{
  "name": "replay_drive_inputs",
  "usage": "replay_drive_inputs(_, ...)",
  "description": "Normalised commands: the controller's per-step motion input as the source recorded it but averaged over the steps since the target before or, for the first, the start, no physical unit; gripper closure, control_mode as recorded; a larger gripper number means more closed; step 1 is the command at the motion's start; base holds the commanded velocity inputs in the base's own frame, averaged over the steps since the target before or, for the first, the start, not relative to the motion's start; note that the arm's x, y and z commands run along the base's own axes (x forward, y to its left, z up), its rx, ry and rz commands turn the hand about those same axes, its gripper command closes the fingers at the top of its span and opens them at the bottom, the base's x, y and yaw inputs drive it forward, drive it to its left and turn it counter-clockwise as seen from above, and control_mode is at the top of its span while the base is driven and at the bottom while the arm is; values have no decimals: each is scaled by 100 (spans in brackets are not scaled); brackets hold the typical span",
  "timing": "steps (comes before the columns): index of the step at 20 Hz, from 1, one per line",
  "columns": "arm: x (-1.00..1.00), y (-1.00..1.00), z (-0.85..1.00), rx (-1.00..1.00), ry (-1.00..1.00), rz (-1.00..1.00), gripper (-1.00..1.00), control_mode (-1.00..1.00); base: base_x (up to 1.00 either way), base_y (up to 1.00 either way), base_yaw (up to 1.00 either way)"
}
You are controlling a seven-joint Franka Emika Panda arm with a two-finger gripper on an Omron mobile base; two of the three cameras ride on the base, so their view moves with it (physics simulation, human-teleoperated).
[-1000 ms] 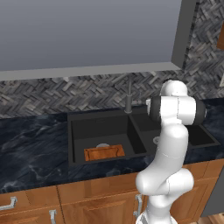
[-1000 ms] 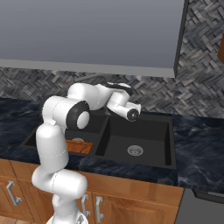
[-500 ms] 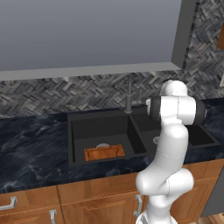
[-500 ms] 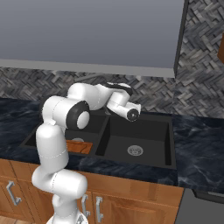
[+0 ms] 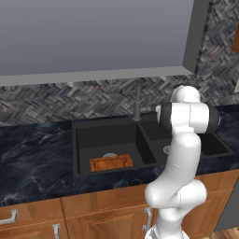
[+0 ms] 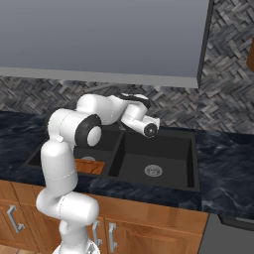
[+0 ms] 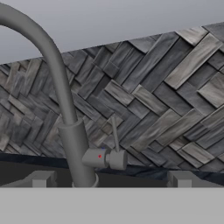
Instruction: Turn on the sink faucet with hot water and rinse the cutting board for ten seconds, then turn off the faucet. Push the cutting board to reach the water if necessary.
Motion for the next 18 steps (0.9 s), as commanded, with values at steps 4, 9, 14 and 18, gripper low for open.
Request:
replay_drive_inputs(4, 0, 0, 0, 0, 0, 0, -100, -100, 0, 0, 0)
replay_drive_inputs(9, 0, 0, 0, 0, 0, 0, -100, -100, 0, 0, 0)
replay_drive_inputs(14, 0, 0, 0, 0, 0, 0, -100, -100, 0, 0, 0)
replay_drive_inputs(18, 0, 0, 0, 0, 0, 0, -100, -100, 0, 0, 0)
